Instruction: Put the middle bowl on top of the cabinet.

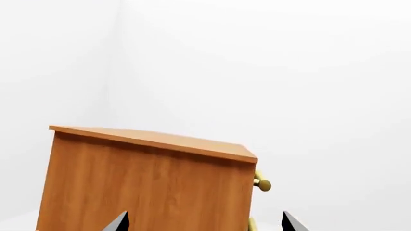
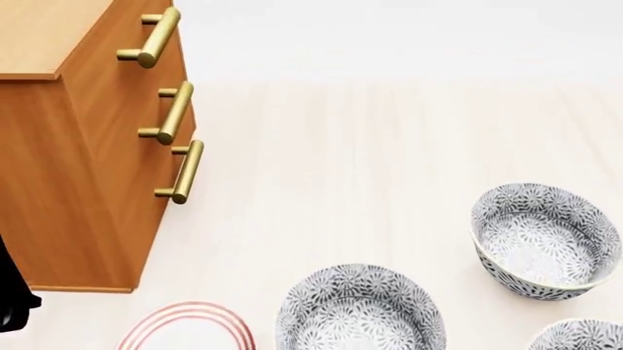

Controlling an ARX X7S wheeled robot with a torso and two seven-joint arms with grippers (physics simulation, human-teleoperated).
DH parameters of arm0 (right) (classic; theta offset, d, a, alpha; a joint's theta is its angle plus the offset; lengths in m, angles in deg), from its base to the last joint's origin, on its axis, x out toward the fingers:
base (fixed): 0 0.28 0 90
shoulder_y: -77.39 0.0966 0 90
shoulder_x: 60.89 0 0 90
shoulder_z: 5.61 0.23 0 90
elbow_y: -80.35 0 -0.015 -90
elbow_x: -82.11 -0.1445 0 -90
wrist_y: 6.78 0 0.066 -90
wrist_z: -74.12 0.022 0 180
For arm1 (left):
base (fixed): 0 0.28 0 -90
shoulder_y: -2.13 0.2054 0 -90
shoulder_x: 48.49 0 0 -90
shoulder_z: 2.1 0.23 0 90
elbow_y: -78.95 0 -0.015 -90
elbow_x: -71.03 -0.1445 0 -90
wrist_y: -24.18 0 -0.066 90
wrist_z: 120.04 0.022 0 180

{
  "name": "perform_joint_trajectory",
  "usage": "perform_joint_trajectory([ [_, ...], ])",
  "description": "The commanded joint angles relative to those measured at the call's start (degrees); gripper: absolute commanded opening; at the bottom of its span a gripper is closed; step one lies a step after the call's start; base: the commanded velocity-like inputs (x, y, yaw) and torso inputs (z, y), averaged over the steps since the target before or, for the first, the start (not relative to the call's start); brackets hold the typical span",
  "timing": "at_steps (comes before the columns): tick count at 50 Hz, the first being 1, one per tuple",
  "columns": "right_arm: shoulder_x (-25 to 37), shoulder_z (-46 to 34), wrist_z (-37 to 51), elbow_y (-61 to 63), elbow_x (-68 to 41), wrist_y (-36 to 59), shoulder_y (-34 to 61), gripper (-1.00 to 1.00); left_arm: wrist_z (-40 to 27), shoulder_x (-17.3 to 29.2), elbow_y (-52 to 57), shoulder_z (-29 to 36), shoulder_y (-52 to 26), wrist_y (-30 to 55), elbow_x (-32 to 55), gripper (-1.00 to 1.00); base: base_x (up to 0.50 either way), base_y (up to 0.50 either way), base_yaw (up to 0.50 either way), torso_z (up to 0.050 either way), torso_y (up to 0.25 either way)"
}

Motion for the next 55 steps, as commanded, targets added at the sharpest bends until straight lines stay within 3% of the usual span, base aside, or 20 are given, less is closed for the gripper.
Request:
perform_joint_trajectory([
  [1,0.36,-0.04,0.75,0.21,0.45,0.59,-0.18,1.0,-0.77,0.12,-0.17,-0.36,0.04,0.55,1.05,1.0,0.5,0.0,0.0,0.0,0.0],
  [10,0.34,0.1,1.14,0.27,0.53,0.07,-0.4,1.0,-1.5,-0.19,-0.14,-1.08,0.34,1.54,3.34,1.0,0.0,0.0,0.0,0.0,0.002],
  [18,0.4,-1.2,1.57,0.26,2.57,0.43,0.03,1.0,-0.68,-0.3,7.42,1.16,5.88,8.28,15.52,1.0,0.0,0.0,0.0,0.0,0.0],
  [27,0.0,0.02,1.62,0.72,1.74,-1.08,-1.92,1.0,-2.86,0.4,13.44,2.81,9.53,12.02,22.34,1.0,0.0,0.0,0.0,0.0,0.0],
  [39,0.2,-0.33,2.22,0.97,2.01,-0.97,-1.82,1.0,-5.03,-2.72,16.71,8.77,9.09,11.79,19.92,1.0,0.0,0.0,0.0,0.0,0.0],
  [43,0.22,-0.13,2.35,0.99,1.75,-1.25,-1.98,1.0,-8.23,-5.19,16.58,8.97,8.27,13.45,26.64,1.0,0.0,0.0,0.0,0.0,0.0],
  [55,0.52,-0.21,2.64,0.77,1.71,-1.53,-2.06,1.0,-22.26,-9.73,16.04,15.22,1.55,23.58,30.11,1.0,0.0,0.0,0.0,0.0,0.0],
])
